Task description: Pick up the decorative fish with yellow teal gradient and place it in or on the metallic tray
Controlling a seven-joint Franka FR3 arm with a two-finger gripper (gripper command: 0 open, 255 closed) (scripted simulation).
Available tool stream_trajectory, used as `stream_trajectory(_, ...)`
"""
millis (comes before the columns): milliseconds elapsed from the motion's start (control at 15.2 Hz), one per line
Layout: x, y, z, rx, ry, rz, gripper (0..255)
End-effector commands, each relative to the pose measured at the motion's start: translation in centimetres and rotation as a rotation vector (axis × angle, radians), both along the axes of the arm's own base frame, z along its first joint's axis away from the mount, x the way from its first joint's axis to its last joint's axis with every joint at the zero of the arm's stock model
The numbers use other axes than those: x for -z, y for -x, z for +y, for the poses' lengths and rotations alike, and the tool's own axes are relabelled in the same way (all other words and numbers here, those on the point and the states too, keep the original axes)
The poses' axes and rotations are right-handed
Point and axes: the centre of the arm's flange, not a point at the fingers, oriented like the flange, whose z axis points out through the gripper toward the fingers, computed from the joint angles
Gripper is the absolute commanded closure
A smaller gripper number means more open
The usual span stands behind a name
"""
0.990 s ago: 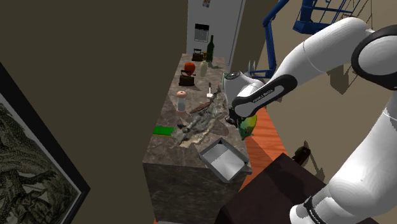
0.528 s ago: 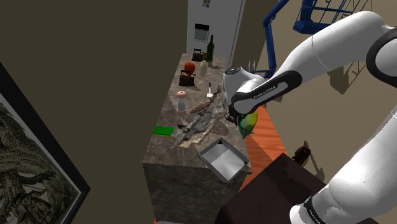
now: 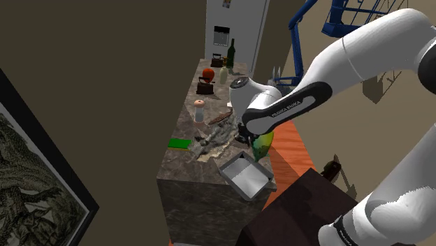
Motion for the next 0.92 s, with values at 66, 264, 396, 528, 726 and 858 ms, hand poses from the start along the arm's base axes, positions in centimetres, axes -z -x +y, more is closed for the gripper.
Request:
stream_trajectory(66,-0.7,0.9,4.0,0.001,0.0,0.0,255)
stream_trajectory(264,-1.1,1.8,8.9,0.001,0.0,0.0,255)
stream_trajectory(396,0.0,1.8,8.9,0.001,0.0,0.0,255)
stream_trajectory(528,1.0,1.8,8.9,0.001,0.0,0.0,255)
stream_trajectory(726,2.6,1.8,8.9,0.001,0.0,0.0,255)
stream_trajectory(858,3.7,1.8,8.9,0.001,0.0,0.0,255)
